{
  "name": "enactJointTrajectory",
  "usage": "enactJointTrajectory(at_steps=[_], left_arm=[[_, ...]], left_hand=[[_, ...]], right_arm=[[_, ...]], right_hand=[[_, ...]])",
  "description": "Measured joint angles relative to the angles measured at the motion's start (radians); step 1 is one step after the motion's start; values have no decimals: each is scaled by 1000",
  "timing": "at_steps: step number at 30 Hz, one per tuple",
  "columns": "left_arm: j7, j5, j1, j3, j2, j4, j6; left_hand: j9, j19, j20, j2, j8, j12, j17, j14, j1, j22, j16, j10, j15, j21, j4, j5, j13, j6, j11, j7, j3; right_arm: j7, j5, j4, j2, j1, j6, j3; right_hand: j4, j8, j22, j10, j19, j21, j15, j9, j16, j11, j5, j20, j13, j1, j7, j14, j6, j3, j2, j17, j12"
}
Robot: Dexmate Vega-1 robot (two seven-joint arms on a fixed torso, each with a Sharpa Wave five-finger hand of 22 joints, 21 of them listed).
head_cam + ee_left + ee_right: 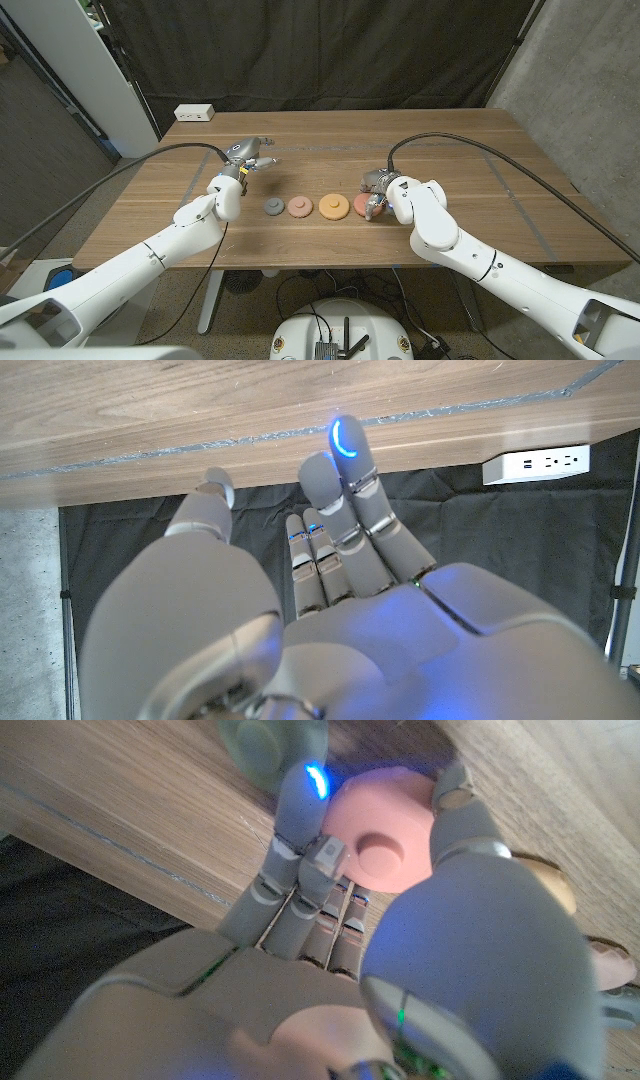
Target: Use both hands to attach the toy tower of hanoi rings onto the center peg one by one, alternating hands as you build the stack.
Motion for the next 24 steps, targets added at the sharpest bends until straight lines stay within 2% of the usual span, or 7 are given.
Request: enactJointTrajectory(at_steps=[15,24], left_arm=[[-1,6,-1,3,-1,1,-5],[-3,7,5,-1,7,-9,-7]], left_hand=[[0,-4,4,-1,7,0,-6,0,-1,-12,0,9,0,14,0,0,0,17,-3,-10,0],[0,-7,0,-3,7,0,-7,0,-3,-17,0,9,0,27,0,4,0,14,-3,-6,0]], right_arm=[[13,-25,-54,-4,-1,33,25],[10,-5,-69,0,3,81,36]], right_hand=[[-4,0,-5,1,0,8,0,0,0,1,7,0,0,0,0,0,0,4,0,0,-3],[-8,0,-9,1,0,15,0,0,0,1,11,0,0,0,0,0,0,8,0,0,-8]])
